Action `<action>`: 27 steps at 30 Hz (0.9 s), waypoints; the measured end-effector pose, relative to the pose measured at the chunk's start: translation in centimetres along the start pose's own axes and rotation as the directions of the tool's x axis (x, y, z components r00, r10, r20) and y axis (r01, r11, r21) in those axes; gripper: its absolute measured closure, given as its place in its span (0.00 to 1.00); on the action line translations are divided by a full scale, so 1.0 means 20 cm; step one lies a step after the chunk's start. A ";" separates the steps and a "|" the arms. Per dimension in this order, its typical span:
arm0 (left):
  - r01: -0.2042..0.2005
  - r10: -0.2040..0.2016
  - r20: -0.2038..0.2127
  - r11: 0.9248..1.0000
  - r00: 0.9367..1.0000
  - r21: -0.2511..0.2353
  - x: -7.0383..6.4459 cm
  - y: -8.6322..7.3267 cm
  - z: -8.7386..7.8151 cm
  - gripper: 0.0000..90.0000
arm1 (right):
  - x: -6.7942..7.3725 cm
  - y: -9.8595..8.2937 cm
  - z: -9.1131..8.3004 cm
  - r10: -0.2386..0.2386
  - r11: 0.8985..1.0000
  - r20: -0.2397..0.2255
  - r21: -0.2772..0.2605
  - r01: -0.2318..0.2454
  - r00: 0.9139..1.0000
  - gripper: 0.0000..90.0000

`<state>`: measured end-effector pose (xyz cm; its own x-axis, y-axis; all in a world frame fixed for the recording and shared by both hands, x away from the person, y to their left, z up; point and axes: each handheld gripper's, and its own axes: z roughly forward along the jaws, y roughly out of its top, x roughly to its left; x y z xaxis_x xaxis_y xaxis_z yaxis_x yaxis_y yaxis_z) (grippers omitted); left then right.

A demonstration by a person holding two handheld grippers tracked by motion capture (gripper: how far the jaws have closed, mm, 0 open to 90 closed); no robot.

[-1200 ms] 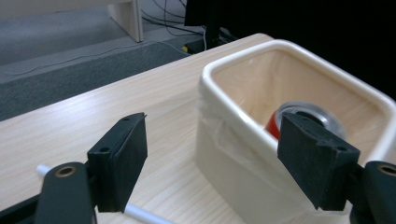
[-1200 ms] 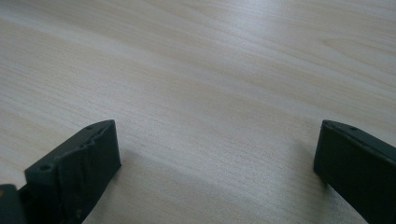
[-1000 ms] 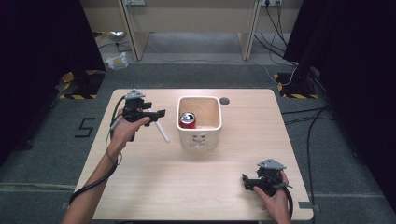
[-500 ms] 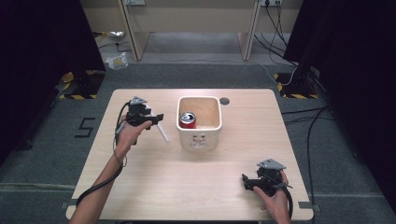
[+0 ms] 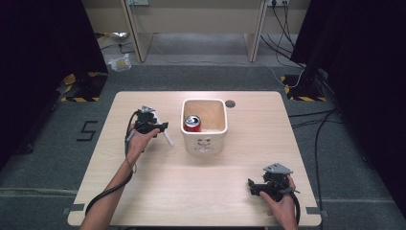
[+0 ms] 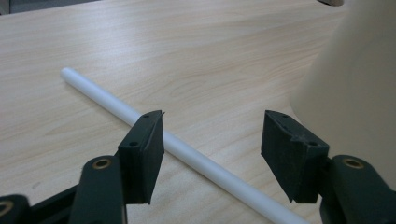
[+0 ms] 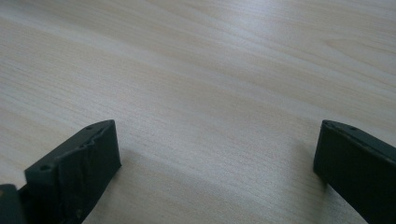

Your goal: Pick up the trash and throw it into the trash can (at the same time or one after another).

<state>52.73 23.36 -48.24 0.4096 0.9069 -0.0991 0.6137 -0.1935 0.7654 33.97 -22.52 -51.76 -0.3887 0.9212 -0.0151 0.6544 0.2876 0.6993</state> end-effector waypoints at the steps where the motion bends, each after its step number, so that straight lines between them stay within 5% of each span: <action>1: 0.001 -0.001 0.000 1.000 1.000 0.005 0.00 -0.01 0.01 0.45 | 0.00 0.00 0.00 0.000 1.000 0.000 0.000 0.000 1.000 0.01; 16: -0.005 0.008 -0.045 0.998 0.999 0.069 0.02 -0.05 0.12 0.54 | 0.00 0.00 0.00 -0.001 1.000 -0.001 0.001 0.001 1.000 0.01; 27: -0.063 0.068 -0.052 0.993 0.996 0.100 0.03 -0.07 0.13 0.75 | 0.00 0.00 0.00 -0.003 1.000 -0.005 0.003 0.003 1.000 0.01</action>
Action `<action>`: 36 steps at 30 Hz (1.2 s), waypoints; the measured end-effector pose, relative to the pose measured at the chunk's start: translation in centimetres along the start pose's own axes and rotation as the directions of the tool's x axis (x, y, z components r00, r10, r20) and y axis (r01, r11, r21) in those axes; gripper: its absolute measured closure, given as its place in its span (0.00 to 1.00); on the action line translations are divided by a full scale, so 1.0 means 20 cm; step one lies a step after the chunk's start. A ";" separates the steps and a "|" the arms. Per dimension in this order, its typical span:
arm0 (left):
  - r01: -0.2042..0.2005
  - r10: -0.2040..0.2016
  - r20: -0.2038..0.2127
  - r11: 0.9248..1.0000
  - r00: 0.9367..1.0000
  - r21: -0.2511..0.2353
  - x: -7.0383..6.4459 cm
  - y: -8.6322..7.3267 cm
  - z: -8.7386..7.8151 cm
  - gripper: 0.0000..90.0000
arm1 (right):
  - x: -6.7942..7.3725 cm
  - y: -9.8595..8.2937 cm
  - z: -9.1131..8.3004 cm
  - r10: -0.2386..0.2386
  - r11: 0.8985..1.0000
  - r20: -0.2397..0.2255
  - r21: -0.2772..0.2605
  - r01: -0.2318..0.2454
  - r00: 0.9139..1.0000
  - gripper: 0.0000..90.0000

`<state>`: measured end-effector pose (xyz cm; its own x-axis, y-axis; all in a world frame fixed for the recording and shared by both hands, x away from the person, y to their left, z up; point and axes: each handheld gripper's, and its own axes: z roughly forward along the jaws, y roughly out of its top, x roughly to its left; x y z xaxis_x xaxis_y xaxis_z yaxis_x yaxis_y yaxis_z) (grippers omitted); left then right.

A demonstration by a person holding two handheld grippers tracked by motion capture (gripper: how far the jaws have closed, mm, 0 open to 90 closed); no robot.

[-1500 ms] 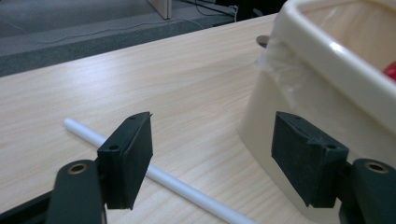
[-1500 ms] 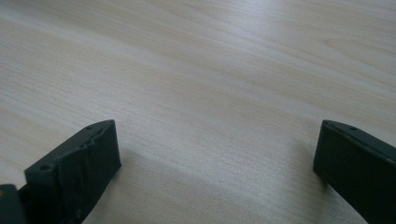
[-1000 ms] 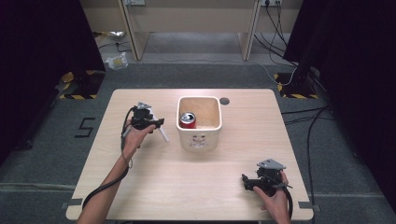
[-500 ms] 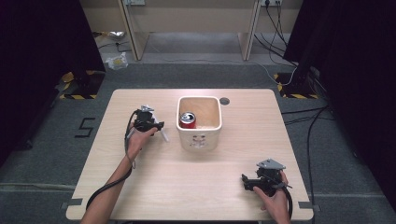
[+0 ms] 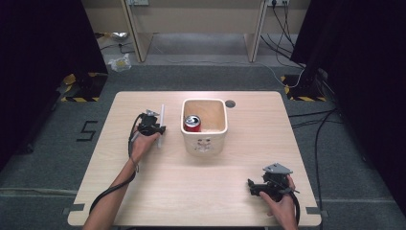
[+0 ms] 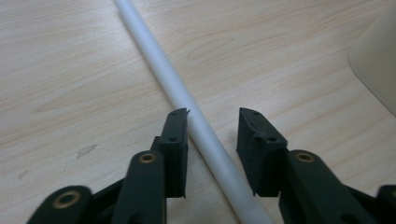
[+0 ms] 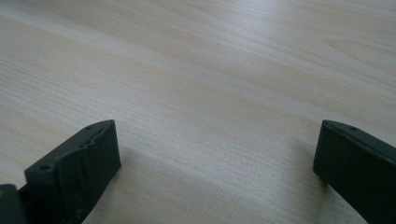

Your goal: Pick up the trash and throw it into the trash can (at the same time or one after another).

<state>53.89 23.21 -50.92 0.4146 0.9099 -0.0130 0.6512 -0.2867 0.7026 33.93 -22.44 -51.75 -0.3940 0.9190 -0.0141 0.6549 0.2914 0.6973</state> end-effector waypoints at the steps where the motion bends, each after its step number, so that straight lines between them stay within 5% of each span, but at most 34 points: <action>1: -0.006 0.006 0.001 1.000 1.000 0.001 0.00 0.00 0.00 0.77 | 0.00 0.00 0.00 0.000 1.000 0.000 0.000 0.000 1.000 0.01; 6: -0.029 0.029 0.012 1.000 1.000 0.011 0.00 0.00 -0.01 0.87 | 0.00 0.00 0.00 -0.001 1.000 -0.001 0.000 0.001 1.000 0.01; 16: -0.033 0.033 0.008 0.999 0.999 0.013 0.01 0.00 -0.02 0.89 | 0.00 0.00 0.00 -0.002 1.000 -0.002 0.001 0.002 1.000 0.01; 22: -0.012 0.012 0.035 1.000 0.999 -0.019 0.05 0.02 -0.09 0.89 | 0.00 0.00 0.00 -0.001 1.000 -0.002 0.001 0.001 1.000 0.01; 36: -0.041 0.047 0.063 0.994 0.997 -0.099 0.07 0.14 -0.32 0.89 | 0.00 0.00 0.00 -0.006 1.000 -0.003 -0.003 0.006 1.000 0.01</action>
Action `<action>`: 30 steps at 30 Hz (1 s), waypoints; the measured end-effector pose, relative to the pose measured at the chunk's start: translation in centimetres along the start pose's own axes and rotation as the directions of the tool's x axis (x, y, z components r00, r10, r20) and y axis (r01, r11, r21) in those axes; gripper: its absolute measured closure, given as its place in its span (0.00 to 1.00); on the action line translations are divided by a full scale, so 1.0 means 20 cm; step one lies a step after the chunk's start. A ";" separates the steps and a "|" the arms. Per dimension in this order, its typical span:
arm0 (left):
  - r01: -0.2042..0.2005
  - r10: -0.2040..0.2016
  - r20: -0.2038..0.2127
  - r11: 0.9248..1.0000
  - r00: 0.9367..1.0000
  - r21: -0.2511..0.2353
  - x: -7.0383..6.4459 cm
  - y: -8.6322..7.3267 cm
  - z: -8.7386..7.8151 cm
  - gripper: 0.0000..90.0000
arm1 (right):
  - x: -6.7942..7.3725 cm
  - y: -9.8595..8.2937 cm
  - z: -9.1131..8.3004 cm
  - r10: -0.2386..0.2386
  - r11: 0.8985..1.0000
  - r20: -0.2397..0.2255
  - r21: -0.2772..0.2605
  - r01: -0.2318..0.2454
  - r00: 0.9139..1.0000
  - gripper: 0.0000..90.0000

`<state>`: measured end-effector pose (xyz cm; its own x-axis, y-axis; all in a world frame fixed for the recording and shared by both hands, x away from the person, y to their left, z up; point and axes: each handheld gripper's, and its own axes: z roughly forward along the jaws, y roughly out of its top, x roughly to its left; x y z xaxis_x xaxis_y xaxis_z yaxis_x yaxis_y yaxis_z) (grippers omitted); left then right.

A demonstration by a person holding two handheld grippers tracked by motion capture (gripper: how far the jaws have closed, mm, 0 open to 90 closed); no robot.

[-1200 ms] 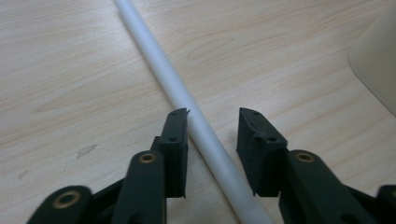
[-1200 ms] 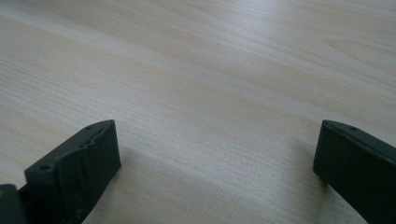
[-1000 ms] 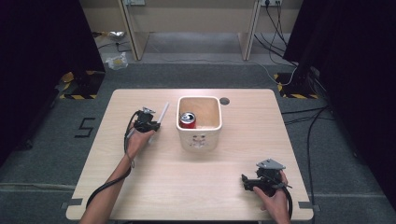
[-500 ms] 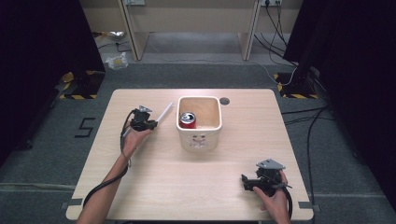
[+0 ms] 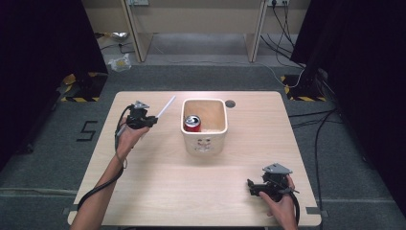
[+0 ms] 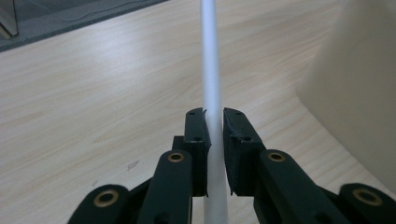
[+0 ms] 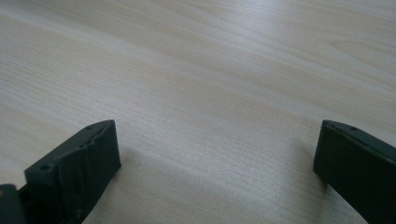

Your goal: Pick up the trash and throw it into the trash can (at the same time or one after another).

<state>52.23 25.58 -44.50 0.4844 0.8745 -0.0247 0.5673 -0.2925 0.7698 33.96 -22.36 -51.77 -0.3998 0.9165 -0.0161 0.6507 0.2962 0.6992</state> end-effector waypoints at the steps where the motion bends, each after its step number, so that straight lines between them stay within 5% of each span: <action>1: 0.000 0.000 0.000 1.000 1.000 0.000 0.00 0.00 0.00 0.89 | 0.00 0.00 0.00 0.000 1.000 0.000 0.000 0.000 1.000 0.01; 18: -0.049 0.057 0.095 0.995 0.994 -0.086 -0.09 0.16 -0.20 0.89 | 0.00 0.00 0.00 -0.001 1.000 -0.001 -0.001 0.001 1.000 0.01; 30: -0.073 0.097 0.173 0.988 0.980 -0.138 -0.21 0.31 -0.31 0.89 | 0.00 0.00 0.00 -0.001 1.000 0.000 -0.001 0.001 1.000 0.01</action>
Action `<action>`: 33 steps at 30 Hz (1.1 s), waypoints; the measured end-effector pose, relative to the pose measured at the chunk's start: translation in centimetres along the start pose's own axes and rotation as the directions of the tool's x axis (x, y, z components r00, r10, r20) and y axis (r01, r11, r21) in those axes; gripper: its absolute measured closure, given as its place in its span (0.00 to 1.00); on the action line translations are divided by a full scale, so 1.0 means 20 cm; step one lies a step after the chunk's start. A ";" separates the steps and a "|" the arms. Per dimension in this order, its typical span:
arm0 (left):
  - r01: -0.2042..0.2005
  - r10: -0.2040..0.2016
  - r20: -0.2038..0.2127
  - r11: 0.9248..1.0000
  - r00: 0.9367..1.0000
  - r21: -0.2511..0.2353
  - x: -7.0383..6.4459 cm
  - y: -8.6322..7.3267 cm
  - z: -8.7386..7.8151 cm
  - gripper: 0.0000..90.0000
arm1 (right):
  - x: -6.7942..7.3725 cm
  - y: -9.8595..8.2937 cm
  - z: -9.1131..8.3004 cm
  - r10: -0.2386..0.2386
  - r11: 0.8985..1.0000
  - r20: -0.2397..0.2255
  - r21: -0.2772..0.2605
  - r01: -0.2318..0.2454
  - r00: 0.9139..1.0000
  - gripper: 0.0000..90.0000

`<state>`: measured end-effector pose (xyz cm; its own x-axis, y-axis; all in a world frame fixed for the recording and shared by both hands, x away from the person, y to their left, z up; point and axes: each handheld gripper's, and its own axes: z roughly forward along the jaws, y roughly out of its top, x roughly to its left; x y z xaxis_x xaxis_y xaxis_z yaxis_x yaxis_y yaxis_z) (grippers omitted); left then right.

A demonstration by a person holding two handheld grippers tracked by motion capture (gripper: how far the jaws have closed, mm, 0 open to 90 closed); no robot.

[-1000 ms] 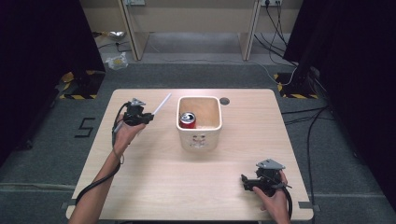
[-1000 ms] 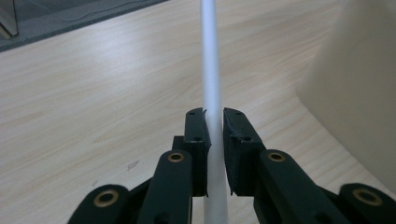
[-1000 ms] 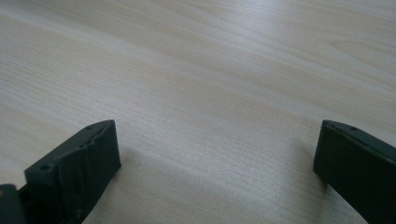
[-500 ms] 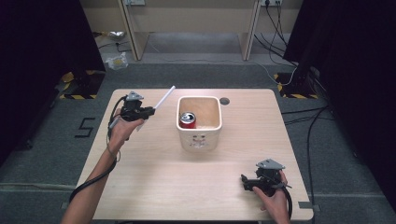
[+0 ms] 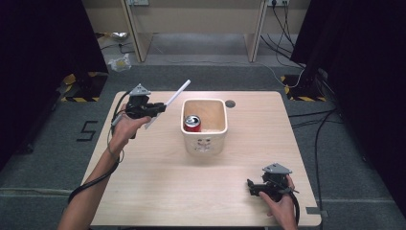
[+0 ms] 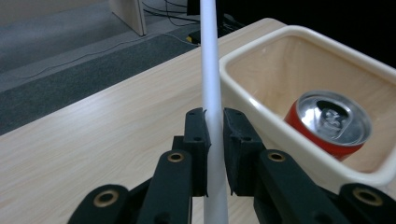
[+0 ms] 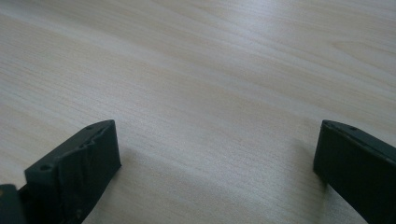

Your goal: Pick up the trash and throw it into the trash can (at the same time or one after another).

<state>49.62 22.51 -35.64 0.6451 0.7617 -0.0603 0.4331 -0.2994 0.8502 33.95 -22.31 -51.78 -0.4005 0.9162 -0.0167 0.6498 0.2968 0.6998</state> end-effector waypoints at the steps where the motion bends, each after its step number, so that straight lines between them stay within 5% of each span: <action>1: 0.000 0.000 0.000 1.000 1.000 0.000 0.00 0.00 0.00 0.89 | 0.00 0.00 0.00 0.000 1.000 0.000 0.000 0.000 1.000 0.01; 9: -0.020 0.021 0.062 1.000 0.998 -0.017 -0.11 0.08 0.02 0.89 | 0.00 0.00 0.00 0.003 1.000 -0.001 0.002 -0.003 1.000 0.01; 33: -0.084 0.082 0.138 0.996 0.987 0.011 -0.39 0.22 0.21 0.89 | 0.01 0.00 0.00 0.001 1.000 -0.006 0.000 -0.001 1.000 0.01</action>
<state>49.17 12.87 -33.72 0.7592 0.6478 -0.0622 0.3840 -0.3687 0.8465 33.90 -22.19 -51.77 -0.4034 0.9149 -0.0114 0.6501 0.2954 0.7001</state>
